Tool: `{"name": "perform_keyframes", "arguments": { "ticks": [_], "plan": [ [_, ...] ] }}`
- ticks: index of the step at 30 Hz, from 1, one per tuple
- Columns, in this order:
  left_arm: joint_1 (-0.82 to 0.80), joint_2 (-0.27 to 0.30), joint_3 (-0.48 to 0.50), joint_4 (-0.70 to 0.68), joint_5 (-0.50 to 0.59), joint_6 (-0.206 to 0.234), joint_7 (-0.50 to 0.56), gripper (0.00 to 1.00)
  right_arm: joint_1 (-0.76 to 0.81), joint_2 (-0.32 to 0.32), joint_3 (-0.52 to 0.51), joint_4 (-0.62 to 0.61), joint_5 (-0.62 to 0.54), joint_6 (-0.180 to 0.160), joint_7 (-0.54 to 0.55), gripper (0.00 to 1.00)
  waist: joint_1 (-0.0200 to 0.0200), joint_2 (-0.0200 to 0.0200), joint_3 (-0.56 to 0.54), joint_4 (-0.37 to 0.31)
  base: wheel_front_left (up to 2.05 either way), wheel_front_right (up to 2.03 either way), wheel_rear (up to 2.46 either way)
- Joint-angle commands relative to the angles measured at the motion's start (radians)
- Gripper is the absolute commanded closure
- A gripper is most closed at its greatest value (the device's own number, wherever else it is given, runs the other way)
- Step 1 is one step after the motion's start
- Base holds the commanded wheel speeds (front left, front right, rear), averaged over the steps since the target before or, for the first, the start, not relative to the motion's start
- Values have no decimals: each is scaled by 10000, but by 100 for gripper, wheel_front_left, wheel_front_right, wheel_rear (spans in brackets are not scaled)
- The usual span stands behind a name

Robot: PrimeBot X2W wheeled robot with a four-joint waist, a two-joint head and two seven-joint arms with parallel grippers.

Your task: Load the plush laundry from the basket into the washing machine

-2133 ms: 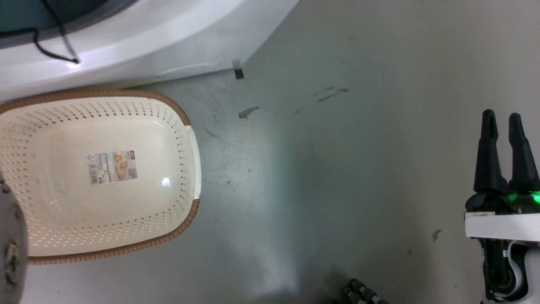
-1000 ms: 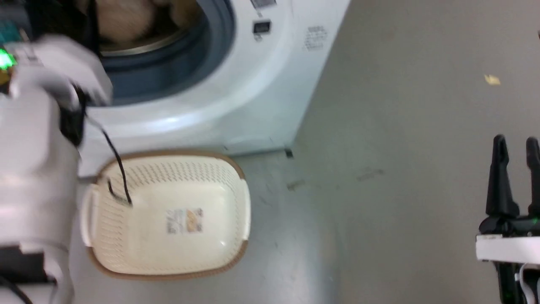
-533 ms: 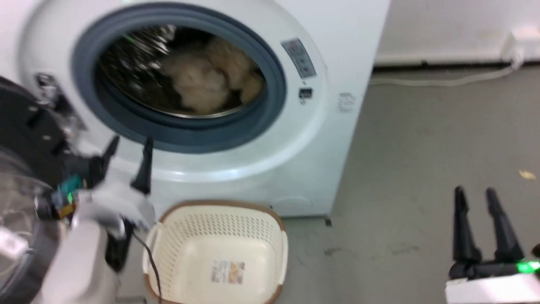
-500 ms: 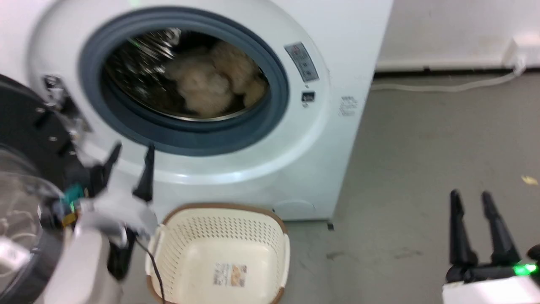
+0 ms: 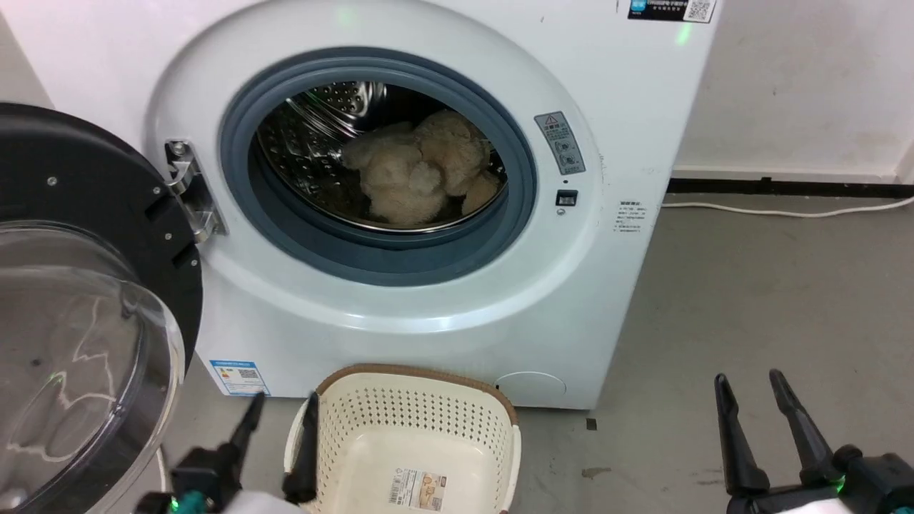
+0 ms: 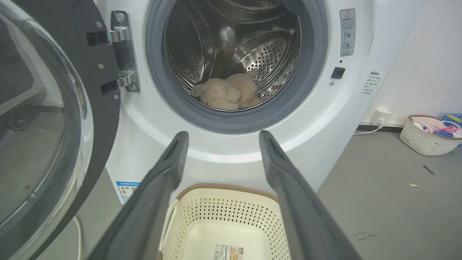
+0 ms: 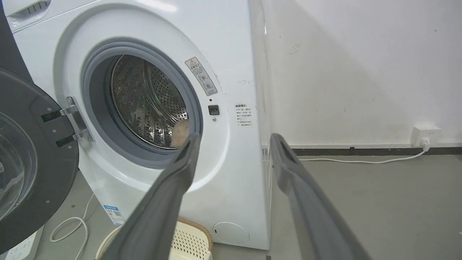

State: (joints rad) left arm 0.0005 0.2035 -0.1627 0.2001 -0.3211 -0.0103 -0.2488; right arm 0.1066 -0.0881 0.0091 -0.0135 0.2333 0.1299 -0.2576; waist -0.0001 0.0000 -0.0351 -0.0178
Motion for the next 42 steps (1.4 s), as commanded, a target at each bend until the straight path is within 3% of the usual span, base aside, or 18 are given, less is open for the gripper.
{"name": "perform_keyframes", "arguments": {
  "ticks": [1, 10, 22, 23, 42],
  "plan": [
    [172, -62, -71, -114, 114, 75, -89, 0, 203, 72, 2, 20, -101, 8, -42, 0, 1, 0, -16, 40, 0, 0, 0],
    [713, -439, -170, -515, 835, 847, -125, 0, 331, 253, 24, 129, -283, 8, -42, 0, 1, 0, 4, 126, 0, 0, 0],
    [843, -944, 601, -832, 409, 492, -128, 0, 279, 270, 66, 246, -242, 8, -42, 0, 1, 0, 83, 196, 0, 0, 0],
    [684, -944, 596, -799, 417, 513, -72, 100, 236, 236, 69, 220, -288, 0, 3, 100, 1, 0, 84, 196, 0, 0, 0],
    [592, -1020, 710, -944, 772, 462, 271, 100, 69, 253, 43, 208, -553, 1, 338, 100, 1, 0, 120, 196, 0, 0, 0]
  ]
}}
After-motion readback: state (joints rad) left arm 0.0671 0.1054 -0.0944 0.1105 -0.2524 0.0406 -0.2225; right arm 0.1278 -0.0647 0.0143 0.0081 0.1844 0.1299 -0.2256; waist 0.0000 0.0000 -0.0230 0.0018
